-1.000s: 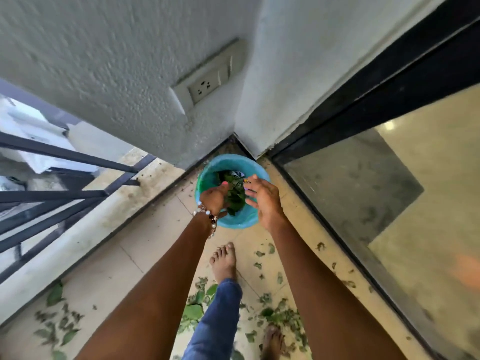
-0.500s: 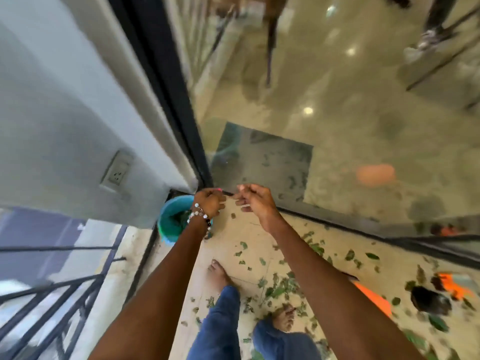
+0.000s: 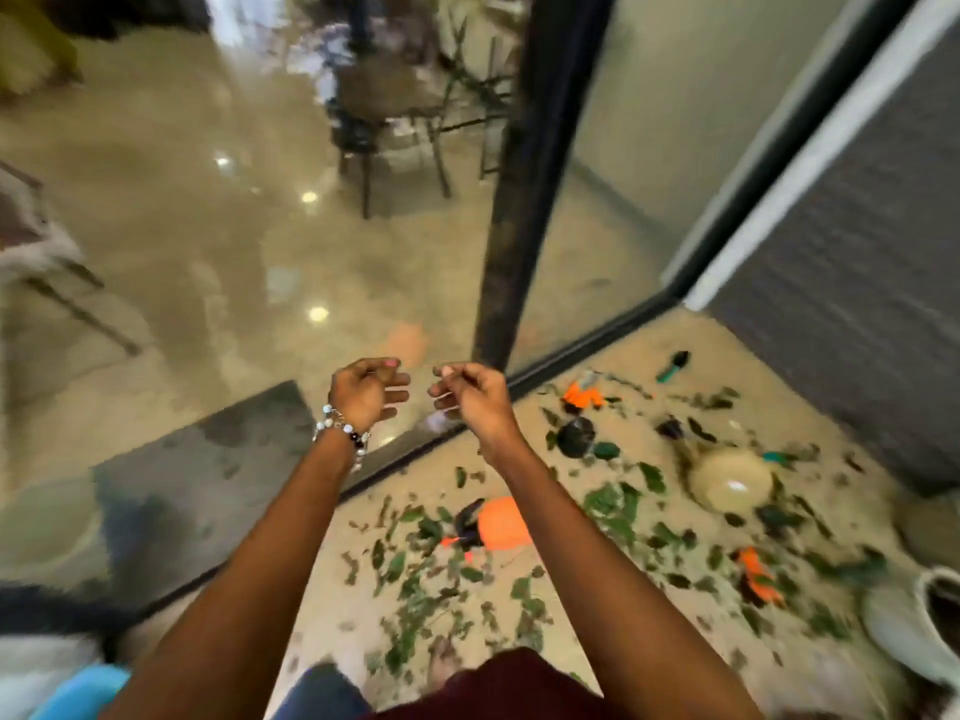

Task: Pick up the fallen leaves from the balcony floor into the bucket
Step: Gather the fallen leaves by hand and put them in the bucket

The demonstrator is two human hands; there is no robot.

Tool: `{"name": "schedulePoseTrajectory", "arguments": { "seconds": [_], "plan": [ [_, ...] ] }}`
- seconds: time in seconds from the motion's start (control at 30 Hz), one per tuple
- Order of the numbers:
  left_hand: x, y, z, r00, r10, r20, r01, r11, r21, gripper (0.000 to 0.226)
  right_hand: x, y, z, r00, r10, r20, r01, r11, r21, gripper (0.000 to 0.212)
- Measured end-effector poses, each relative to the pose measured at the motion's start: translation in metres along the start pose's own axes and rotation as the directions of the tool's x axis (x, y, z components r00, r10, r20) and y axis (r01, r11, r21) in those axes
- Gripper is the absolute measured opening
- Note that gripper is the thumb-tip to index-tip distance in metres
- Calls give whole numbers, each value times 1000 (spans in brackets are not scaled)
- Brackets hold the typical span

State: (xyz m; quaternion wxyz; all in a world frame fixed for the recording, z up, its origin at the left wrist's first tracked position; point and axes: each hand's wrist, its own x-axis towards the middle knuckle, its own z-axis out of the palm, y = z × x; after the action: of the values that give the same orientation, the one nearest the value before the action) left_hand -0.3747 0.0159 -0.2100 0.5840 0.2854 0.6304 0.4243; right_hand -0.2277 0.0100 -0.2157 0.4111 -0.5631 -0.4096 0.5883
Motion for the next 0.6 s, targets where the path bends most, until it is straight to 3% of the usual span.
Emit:
{"name": "schedulePoseTrajectory", "arguments": {
  "seconds": [0.23, 0.4, 0.6],
  "plan": [
    [11, 14, 197, 961, 81, 265, -143, 965, 222, 13, -20, -25, -169, 935, -18, -353, 67, 989, 128, 15],
    [17, 10, 317, 903, 17, 429, -155, 945, 287, 14, -25, -31, -270, 834, 31, -550, 85, 979, 184, 16],
    [54, -2, 456, 811, -72, 581, -182, 912, 367, 10, 8, -35, -391, 723, 64, -688, 100, 976, 196, 17]
  ]
}}
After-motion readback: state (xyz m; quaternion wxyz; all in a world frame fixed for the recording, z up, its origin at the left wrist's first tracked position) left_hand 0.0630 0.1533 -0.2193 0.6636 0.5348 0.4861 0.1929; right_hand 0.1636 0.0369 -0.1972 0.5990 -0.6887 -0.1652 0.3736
